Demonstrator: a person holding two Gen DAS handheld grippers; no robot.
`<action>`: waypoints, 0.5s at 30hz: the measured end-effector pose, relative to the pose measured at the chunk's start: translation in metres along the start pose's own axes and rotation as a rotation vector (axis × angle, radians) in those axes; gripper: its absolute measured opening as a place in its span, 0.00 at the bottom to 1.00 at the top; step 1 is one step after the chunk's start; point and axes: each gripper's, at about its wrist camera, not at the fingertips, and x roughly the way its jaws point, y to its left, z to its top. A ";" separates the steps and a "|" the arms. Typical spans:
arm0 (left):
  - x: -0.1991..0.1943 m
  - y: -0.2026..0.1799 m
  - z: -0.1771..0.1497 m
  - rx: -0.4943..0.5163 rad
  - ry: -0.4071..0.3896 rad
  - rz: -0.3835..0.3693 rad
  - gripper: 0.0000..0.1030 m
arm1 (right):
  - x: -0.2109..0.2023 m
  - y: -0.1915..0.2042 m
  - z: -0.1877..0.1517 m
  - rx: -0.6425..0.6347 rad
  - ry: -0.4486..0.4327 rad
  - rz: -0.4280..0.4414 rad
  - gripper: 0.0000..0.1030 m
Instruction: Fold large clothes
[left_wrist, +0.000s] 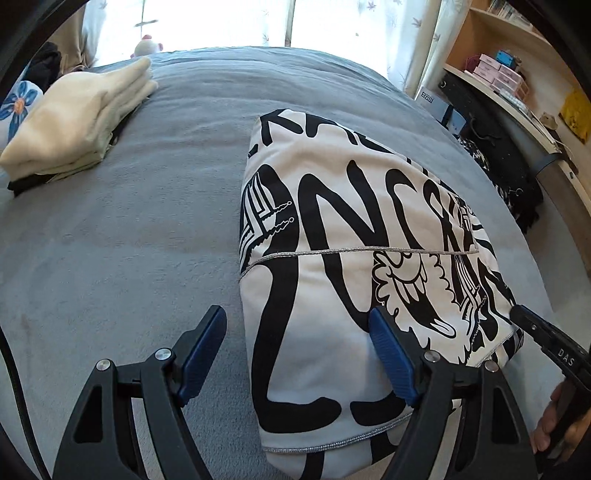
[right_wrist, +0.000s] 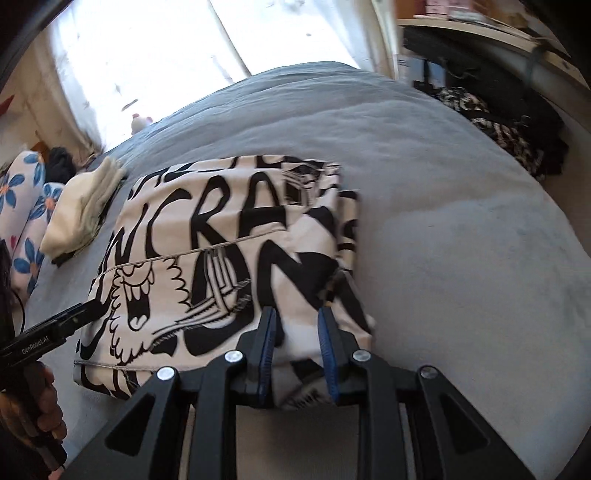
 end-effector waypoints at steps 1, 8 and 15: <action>-0.001 -0.001 0.000 0.001 0.000 0.004 0.76 | -0.001 0.000 -0.001 0.002 0.005 -0.021 0.25; -0.015 -0.001 -0.001 -0.021 0.009 0.001 0.76 | -0.011 -0.002 -0.005 0.056 0.013 -0.010 0.26; -0.038 0.001 -0.009 -0.031 -0.004 0.010 0.76 | -0.024 0.001 -0.011 0.068 0.030 0.006 0.26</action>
